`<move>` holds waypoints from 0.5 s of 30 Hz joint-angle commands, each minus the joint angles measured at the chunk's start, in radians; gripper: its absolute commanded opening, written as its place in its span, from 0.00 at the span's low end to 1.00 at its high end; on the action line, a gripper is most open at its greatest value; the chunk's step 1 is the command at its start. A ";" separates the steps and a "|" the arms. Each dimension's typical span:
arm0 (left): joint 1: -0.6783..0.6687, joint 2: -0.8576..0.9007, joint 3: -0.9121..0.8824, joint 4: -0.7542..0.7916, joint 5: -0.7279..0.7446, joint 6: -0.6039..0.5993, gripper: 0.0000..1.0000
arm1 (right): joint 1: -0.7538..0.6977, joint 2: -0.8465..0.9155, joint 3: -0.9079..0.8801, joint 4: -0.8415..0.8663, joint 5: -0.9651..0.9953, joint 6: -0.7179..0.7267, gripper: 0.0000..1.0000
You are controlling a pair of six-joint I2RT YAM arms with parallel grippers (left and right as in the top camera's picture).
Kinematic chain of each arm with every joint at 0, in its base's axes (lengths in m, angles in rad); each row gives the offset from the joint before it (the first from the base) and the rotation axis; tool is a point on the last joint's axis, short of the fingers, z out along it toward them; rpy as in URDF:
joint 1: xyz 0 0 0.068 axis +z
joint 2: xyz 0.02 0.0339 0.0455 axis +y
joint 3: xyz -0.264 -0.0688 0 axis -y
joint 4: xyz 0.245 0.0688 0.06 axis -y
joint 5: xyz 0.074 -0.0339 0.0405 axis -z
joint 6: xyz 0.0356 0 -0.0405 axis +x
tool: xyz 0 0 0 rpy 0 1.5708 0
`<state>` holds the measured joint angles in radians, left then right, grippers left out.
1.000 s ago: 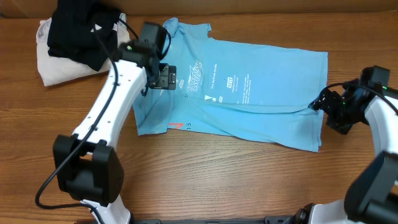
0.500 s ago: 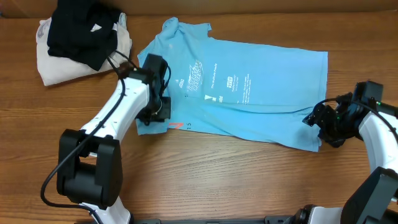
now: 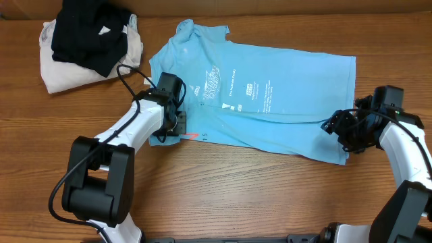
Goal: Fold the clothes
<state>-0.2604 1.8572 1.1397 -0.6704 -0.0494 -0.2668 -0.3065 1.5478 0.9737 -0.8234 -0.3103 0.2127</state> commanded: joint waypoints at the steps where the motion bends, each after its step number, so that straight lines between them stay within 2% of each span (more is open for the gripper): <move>1: -0.001 0.036 -0.006 0.066 -0.066 -0.003 0.06 | 0.008 0.011 -0.005 0.053 0.020 0.015 0.66; 4: 0.000 0.036 -0.005 0.095 -0.066 -0.003 0.04 | 0.010 0.028 -0.005 0.074 0.043 0.029 0.56; 8: 0.003 0.036 -0.005 0.104 -0.113 -0.004 0.04 | 0.011 0.061 -0.006 0.079 0.044 0.028 0.27; 11: 0.013 0.036 -0.005 0.108 -0.145 -0.003 0.04 | 0.014 0.098 -0.006 0.081 0.044 0.028 0.11; 15: 0.032 0.036 -0.005 0.092 -0.141 -0.003 0.04 | 0.026 0.142 -0.006 0.070 0.058 0.072 0.04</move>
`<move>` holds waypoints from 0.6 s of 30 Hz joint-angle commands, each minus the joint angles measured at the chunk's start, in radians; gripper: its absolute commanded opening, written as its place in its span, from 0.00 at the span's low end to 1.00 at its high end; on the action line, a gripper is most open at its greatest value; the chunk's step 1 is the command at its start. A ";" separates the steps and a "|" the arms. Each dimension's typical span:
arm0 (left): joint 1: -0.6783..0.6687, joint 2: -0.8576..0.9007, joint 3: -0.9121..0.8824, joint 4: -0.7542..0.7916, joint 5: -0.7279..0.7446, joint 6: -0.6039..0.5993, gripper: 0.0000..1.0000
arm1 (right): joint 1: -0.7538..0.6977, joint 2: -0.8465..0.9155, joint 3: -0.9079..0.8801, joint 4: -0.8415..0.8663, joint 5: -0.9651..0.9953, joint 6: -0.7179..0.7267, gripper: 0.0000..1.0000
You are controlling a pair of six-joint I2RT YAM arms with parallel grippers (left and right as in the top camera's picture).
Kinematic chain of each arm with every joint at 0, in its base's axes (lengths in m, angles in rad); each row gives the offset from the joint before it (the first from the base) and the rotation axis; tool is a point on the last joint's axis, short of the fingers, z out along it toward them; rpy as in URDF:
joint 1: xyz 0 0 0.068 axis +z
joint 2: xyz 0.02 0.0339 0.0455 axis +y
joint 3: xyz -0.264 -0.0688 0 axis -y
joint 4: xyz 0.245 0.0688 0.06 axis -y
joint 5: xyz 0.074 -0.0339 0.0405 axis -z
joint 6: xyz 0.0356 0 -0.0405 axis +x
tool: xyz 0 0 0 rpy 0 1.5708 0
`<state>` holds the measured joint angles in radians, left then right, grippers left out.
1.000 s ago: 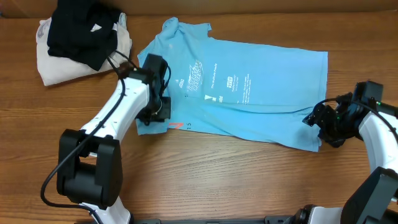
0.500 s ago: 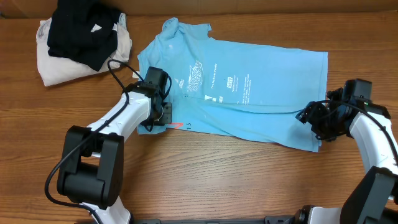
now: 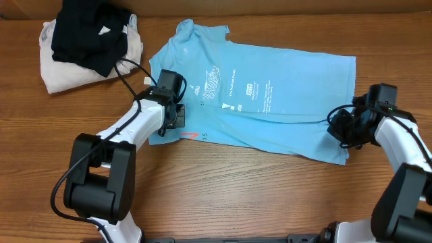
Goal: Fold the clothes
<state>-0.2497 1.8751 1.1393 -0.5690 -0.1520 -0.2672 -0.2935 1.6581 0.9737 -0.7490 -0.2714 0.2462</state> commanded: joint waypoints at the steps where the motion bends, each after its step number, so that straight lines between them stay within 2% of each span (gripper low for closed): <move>1: 0.026 0.018 -0.005 -0.024 -0.039 -0.003 0.04 | 0.013 0.042 -0.006 -0.013 0.025 0.057 0.04; 4: 0.035 0.018 -0.005 -0.102 -0.033 -0.049 0.04 | 0.013 0.071 -0.006 -0.042 0.027 0.093 0.04; 9: 0.055 0.018 -0.005 -0.192 0.008 -0.050 0.04 | 0.013 0.080 -0.006 -0.093 0.047 0.126 0.04; 14: 0.082 0.018 -0.005 -0.189 0.043 -0.043 0.04 | 0.013 0.080 -0.013 -0.128 0.088 0.129 0.04; 18: 0.089 0.029 -0.005 -0.150 0.048 -0.042 0.04 | 0.013 0.081 -0.069 -0.072 0.093 0.144 0.04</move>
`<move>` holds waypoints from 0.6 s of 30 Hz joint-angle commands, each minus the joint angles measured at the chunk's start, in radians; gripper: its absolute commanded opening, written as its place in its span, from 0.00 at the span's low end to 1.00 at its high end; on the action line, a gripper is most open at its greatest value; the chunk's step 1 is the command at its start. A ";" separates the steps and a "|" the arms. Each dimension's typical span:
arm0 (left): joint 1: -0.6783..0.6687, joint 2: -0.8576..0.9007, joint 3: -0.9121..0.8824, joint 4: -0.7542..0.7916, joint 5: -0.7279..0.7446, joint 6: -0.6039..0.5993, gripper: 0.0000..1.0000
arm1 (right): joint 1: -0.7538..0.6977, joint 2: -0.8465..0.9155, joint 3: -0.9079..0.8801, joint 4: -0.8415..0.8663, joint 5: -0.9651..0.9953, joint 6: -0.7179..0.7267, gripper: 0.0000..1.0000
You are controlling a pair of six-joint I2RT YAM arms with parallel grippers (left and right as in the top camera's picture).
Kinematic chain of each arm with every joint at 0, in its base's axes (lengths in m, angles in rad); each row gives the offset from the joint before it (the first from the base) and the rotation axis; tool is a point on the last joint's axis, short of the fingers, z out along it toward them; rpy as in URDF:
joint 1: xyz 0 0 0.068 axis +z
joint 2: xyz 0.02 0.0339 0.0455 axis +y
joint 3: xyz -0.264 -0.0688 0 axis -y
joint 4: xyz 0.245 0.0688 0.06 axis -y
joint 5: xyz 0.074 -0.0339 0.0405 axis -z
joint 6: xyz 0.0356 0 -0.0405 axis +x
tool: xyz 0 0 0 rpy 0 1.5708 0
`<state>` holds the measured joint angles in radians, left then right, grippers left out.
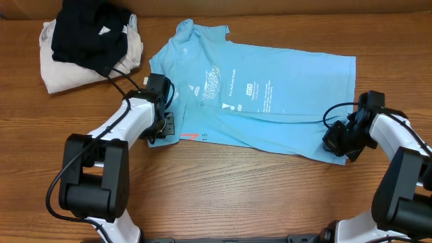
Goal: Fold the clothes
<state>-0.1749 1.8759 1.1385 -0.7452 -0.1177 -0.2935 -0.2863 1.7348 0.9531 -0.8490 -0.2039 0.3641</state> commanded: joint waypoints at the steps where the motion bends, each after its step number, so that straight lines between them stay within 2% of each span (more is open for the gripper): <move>1: 0.014 0.033 -0.004 0.032 0.018 -0.016 0.04 | 0.006 0.005 -0.069 0.047 0.024 0.034 0.04; 5: 0.014 0.075 -0.004 0.009 0.068 -0.017 0.04 | 0.006 0.007 -0.129 0.071 0.024 0.066 0.08; 6: 0.014 0.102 -0.004 -0.023 0.090 -0.017 0.04 | 0.006 0.007 -0.146 0.059 0.021 0.103 0.11; 9: 0.015 0.141 -0.004 -0.105 0.112 -0.017 0.04 | 0.006 0.007 -0.150 0.012 0.013 0.172 0.11; 14: 0.027 0.156 -0.003 -0.259 0.111 -0.017 0.04 | 0.004 0.007 -0.150 -0.086 0.000 0.272 0.10; 18: 0.050 0.156 -0.003 -0.356 0.114 -0.011 0.04 | 0.004 0.006 -0.150 -0.163 0.000 0.299 0.04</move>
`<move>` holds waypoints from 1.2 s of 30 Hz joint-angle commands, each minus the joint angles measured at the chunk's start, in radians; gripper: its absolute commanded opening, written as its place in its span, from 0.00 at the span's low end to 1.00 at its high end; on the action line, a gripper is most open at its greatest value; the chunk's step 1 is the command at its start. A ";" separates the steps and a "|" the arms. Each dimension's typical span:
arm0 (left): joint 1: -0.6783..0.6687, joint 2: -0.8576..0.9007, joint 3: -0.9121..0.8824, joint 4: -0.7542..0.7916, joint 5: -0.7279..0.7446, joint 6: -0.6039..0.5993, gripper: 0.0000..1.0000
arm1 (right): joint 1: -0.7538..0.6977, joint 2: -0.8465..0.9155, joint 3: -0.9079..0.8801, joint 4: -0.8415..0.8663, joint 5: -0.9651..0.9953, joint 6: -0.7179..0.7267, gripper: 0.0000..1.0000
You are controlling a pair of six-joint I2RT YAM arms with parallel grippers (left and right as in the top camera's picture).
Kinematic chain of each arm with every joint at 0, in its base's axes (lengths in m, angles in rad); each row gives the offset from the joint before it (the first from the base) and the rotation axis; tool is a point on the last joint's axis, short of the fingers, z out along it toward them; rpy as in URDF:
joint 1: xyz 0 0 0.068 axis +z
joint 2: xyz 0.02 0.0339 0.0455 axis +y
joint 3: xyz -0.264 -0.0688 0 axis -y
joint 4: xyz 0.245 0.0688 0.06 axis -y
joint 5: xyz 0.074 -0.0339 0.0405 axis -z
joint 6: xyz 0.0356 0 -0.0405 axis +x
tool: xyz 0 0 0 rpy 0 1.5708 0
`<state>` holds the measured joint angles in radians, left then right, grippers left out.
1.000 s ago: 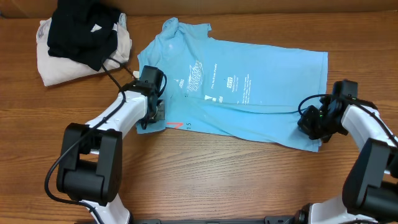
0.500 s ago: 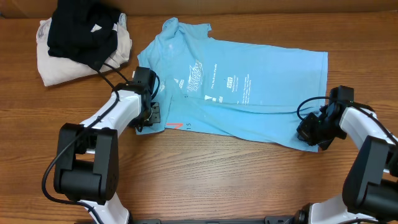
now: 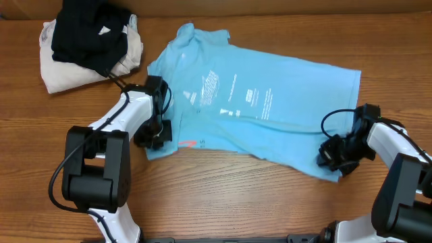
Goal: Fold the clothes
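A light blue T-shirt [image 3: 256, 101] with white print lies spread across the table, collar end at the left. My left gripper [image 3: 154, 140] sits on the shirt's near left corner, and the cloth there looks bunched under it. My right gripper [image 3: 332, 162] sits on the shirt's near right corner, where the hem is gathered. The black gripper bodies hide the fingers of both, so their state is unclear.
A pile of clothes sits at the far left: a black garment [image 3: 88, 34] on top of a cream one [image 3: 57, 71]. The wooden table [image 3: 236, 202] shows in front of the shirt. Black cables trail from both arms.
Both grippers have moved toward the near edge of the table. The shirt has shifted and rotated slightly, with its near corners drawn along and its near hem rumpled.
At first both grippers rested at the shirt's near left and near right edges, the shirt lying flat. They then shifted slightly along those edges. Now both are lower at the corners and the shirt has shifted and wrinkled.
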<state>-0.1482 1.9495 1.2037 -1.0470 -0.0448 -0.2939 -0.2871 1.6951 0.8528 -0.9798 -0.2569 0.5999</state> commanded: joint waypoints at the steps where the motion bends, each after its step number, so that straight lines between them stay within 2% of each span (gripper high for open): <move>1: 0.030 0.083 -0.068 -0.076 0.041 0.001 0.04 | 0.005 0.046 -0.050 -0.049 0.053 0.063 0.04; 9: 0.047 0.016 -0.068 -0.180 0.044 0.006 0.04 | 0.005 -0.008 -0.050 -0.175 0.054 0.059 0.04; 17: 0.047 -0.272 -0.045 -0.226 0.045 0.003 0.04 | 0.005 -0.244 -0.046 -0.271 0.054 0.049 0.04; 18: 0.047 -0.302 -0.037 -0.233 0.045 0.003 0.09 | 0.005 -0.285 -0.041 -0.285 0.054 0.037 0.04; 21: 0.047 -0.390 0.008 -0.243 0.045 0.010 0.39 | 0.005 -0.395 -0.017 -0.299 0.010 -0.030 0.04; 22: 0.047 -0.420 0.044 -0.236 0.046 0.011 0.53 | 0.005 -0.444 0.008 -0.297 -0.028 -0.095 0.09; 23: 0.047 -0.430 0.064 -0.229 0.046 0.014 0.56 | 0.005 -0.464 0.022 -0.293 -0.043 -0.116 0.12; 25: 0.042 -0.444 0.114 -0.181 0.048 0.039 0.63 | 0.005 -0.507 0.064 -0.272 -0.071 -0.169 0.26; 27: 0.037 -0.445 0.168 -0.076 0.080 0.099 0.68 | 0.005 -0.526 0.134 -0.252 -0.068 -0.205 0.38; 28: 0.035 -0.443 0.185 -0.018 0.105 0.125 0.68 | 0.005 -0.525 0.159 -0.247 -0.066 -0.217 0.43; 30: 0.031 -0.432 0.213 0.101 0.153 0.177 0.68 | 0.006 -0.510 0.235 -0.232 -0.048 -0.256 0.62; 32: 0.024 -0.394 0.255 0.249 0.179 0.196 0.69 | 0.006 -0.476 0.335 -0.219 -0.012 -0.292 0.75; 36: 0.011 -0.249 0.386 0.407 0.219 0.269 0.75 | 0.006 -0.382 0.496 -0.182 0.013 -0.359 0.85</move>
<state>-0.1192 1.5715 1.4742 -0.7124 0.1017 -0.1291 -0.2863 1.2407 1.2198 -1.1881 -0.2783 0.3363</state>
